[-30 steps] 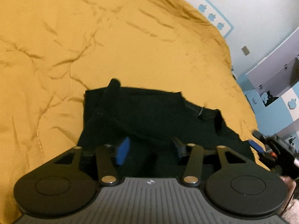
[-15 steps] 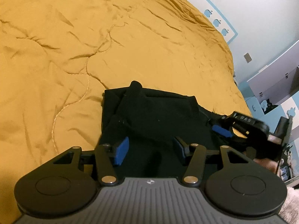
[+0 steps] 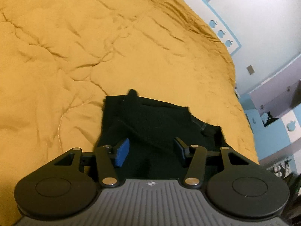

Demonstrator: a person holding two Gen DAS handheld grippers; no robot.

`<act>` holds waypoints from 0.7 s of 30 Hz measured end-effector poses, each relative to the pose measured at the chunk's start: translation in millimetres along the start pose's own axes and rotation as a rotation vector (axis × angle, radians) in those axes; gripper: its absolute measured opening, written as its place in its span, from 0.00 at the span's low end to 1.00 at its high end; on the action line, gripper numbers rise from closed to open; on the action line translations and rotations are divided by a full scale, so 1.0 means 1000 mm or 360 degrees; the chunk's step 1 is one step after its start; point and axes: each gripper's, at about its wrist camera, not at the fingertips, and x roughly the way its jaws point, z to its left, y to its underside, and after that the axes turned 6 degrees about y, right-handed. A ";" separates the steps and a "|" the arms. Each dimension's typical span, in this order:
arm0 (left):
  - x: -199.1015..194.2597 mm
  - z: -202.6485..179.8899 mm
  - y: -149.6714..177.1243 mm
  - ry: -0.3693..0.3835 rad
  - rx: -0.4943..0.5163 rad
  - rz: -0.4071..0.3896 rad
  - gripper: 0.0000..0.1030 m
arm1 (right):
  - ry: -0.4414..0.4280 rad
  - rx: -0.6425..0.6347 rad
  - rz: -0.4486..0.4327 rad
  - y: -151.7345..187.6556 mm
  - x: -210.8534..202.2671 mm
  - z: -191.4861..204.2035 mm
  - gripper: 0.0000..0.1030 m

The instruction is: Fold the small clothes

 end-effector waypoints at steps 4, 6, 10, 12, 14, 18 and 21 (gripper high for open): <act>-0.026 -0.007 0.014 0.0037 -0.0012 -0.0041 0.60 | -0.0001 0.0008 0.0104 0.039 -0.032 -0.008 0.46; -0.039 -0.008 0.024 0.0061 -0.0035 -0.0052 0.60 | 0.0008 -0.0047 0.0069 0.060 -0.051 -0.009 0.46; -0.058 -0.012 0.044 0.0103 -0.0034 -0.0024 0.60 | 0.0035 -0.0181 -0.0012 0.095 -0.089 -0.003 0.46; -0.066 -0.015 0.056 0.0109 -0.0018 -0.0005 0.60 | 0.0036 -0.0172 -0.0008 0.107 -0.104 -0.002 0.46; -0.072 -0.018 0.068 0.0116 0.0011 0.0014 0.62 | 0.0061 -0.0172 0.0006 0.117 -0.117 -0.003 0.46; -0.069 -0.016 0.088 0.0071 0.0054 0.0123 0.65 | 0.0043 -0.0150 0.0065 0.133 -0.119 -0.010 0.48; -0.061 -0.008 0.099 0.0036 0.0055 0.0152 0.65 | 0.0050 -0.0132 0.0049 0.137 -0.118 -0.012 0.48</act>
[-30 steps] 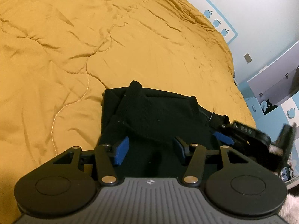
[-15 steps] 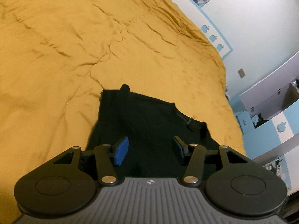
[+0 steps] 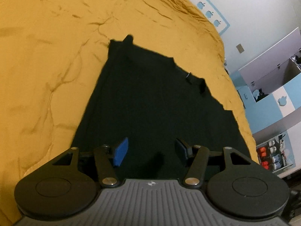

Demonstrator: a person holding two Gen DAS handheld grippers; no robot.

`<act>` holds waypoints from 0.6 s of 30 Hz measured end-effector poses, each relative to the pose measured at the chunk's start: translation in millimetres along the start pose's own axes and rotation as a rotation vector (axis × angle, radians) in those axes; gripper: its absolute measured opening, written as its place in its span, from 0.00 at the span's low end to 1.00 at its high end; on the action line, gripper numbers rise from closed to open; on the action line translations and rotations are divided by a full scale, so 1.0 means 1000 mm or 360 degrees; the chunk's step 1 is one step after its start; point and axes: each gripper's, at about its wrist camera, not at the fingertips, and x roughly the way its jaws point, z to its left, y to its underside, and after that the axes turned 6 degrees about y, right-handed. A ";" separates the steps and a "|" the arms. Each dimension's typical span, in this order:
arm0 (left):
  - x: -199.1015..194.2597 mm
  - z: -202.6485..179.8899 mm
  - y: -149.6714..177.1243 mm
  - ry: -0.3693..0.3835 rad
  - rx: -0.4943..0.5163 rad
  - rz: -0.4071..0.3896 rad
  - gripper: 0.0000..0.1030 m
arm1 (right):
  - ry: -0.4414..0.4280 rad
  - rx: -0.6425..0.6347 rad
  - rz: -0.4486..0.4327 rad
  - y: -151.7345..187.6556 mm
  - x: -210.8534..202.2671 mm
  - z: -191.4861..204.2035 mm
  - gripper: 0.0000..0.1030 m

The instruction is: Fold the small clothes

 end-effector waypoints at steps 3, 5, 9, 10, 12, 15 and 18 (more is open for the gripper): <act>0.000 0.001 0.002 -0.0001 0.0002 -0.0013 0.65 | 0.0019 0.0007 -0.0008 0.002 -0.001 0.002 0.48; 0.001 0.000 0.001 -0.0007 0.0008 -0.0008 0.65 | 0.0021 -0.0007 -0.0022 0.006 -0.003 0.003 0.48; 0.000 -0.003 0.002 -0.0014 0.0030 -0.0003 0.65 | 0.0037 -0.0078 -0.0036 0.006 -0.003 0.007 0.48; -0.001 -0.003 0.005 -0.0015 0.0030 -0.0009 0.65 | 0.0055 -0.0114 -0.0057 0.005 -0.006 0.010 0.48; -0.002 -0.005 0.004 -0.0019 0.0047 -0.0015 0.65 | 0.0067 -0.0238 -0.0138 0.008 -0.018 0.021 0.49; -0.006 -0.010 0.002 -0.0033 0.0087 -0.0015 0.65 | 0.0002 -0.0505 -0.0260 0.020 -0.039 0.047 0.49; -0.011 -0.013 -0.004 -0.0043 0.0122 -0.0008 0.65 | -0.0086 -0.0711 -0.0276 0.030 -0.046 0.074 0.48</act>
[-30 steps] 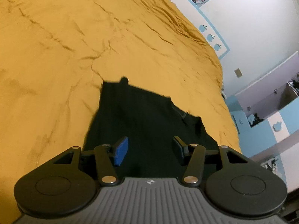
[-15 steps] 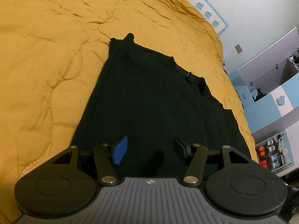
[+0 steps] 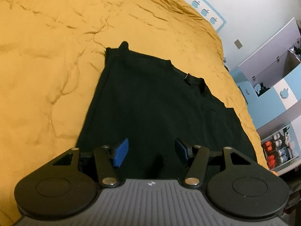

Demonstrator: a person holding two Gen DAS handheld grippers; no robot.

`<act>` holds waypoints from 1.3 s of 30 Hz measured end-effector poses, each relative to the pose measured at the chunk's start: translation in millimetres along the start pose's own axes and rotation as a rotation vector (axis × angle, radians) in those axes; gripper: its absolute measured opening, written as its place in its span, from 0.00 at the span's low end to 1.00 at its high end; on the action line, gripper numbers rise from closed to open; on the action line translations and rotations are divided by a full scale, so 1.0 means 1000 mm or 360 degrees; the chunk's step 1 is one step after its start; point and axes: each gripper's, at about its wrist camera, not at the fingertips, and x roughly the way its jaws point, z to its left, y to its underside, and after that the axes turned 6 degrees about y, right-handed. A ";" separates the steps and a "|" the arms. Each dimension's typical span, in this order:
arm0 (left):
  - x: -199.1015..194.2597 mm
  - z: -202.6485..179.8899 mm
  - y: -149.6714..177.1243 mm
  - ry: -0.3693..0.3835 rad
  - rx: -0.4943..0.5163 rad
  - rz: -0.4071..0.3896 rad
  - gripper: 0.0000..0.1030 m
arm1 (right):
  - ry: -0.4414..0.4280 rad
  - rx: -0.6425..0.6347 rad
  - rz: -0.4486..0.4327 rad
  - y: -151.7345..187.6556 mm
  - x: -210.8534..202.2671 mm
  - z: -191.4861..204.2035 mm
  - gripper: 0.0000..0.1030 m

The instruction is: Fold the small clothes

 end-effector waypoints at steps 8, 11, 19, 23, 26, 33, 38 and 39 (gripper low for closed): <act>-0.051 0.019 -0.032 -0.0132 0.0158 -0.0075 0.65 | -0.0125 -0.0377 -0.0095 -0.011 0.016 0.064 0.62; -0.066 0.035 -0.045 -0.0198 0.0151 -0.0093 0.65 | -0.0136 -0.0550 -0.0126 -0.011 0.023 0.090 0.62; -0.064 0.072 -0.064 -0.0156 0.0010 -0.0091 0.65 | -0.0102 -0.0724 -0.0197 -0.023 0.053 0.135 0.62; -0.046 0.081 -0.071 -0.0113 -0.0033 -0.0050 0.65 | -0.0094 -0.0653 -0.0143 -0.035 0.072 0.142 0.62; -0.026 0.090 -0.085 -0.0011 -0.0114 -0.0024 0.65 | -0.0102 -0.0592 -0.0123 -0.040 0.081 0.144 0.62; 0.032 0.104 -0.117 0.0066 -0.0268 0.0075 0.65 | -0.0115 -0.0536 -0.0108 -0.038 0.083 0.145 0.62; 0.073 0.124 -0.123 0.0305 -0.0550 0.0160 0.65 | -0.0144 -0.0499 -0.0103 -0.037 0.085 0.142 0.62; 0.080 0.127 -0.123 0.0317 -0.0593 0.0160 0.65 | -0.0154 -0.0489 -0.0099 -0.037 0.086 0.141 0.62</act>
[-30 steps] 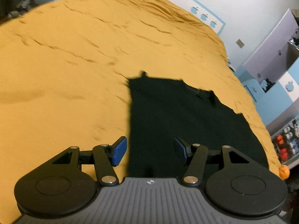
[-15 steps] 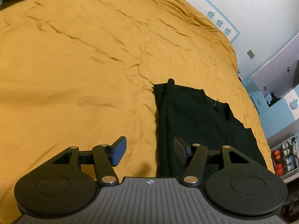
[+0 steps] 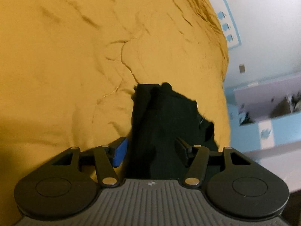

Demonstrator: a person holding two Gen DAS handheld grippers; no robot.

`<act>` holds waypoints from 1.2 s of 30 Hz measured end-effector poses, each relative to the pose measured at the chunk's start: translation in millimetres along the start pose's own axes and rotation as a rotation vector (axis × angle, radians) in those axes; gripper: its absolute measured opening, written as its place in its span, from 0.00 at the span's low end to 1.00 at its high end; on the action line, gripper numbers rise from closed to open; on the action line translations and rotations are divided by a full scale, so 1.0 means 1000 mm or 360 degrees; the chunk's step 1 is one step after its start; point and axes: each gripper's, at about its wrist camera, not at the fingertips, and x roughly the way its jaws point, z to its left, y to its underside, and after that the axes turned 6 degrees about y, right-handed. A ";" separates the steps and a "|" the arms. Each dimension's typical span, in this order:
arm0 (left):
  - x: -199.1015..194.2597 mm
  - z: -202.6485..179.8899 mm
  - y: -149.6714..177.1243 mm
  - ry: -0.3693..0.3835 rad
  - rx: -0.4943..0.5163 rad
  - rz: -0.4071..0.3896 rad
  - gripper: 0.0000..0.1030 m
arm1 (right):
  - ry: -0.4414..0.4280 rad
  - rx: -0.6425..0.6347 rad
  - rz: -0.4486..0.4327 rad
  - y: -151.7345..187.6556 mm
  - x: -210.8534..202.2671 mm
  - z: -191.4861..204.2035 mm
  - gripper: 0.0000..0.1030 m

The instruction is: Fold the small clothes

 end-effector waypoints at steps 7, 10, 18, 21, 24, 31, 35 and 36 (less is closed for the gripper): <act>0.036 0.003 -0.011 0.0103 -0.0065 0.0066 0.68 | -0.0037 0.0045 0.0000 0.001 0.003 -0.004 0.64; 0.048 0.001 -0.015 0.0111 -0.0073 0.0080 0.68 | -0.0044 0.0058 0.0000 0.001 0.004 -0.004 0.64; 0.058 -0.009 -0.016 0.0074 0.0013 0.0083 0.60 | -0.0082 0.0105 0.0004 0.001 0.006 -0.010 0.63; 0.052 -0.003 -0.014 0.0087 -0.0039 0.0024 0.34 | -0.0102 0.0097 -0.0006 0.000 0.005 -0.011 0.49; 0.044 0.009 -0.012 0.0226 -0.0192 -0.0037 0.21 | -0.0108 0.0097 -0.0008 -0.002 0.004 -0.014 0.36; 0.036 -0.031 -0.007 0.0155 -0.0135 -0.0072 0.18 | -0.0149 0.0370 -0.0034 -0.002 -0.011 -0.059 0.04; 0.036 -0.077 -0.004 0.0048 -0.0033 -0.0078 0.18 | -0.0176 0.0630 -0.0073 0.005 -0.033 -0.108 0.04; 0.039 -0.087 -0.002 0.0034 -0.0022 -0.0081 0.18 | -0.0170 0.0680 -0.0096 0.008 -0.041 -0.123 0.03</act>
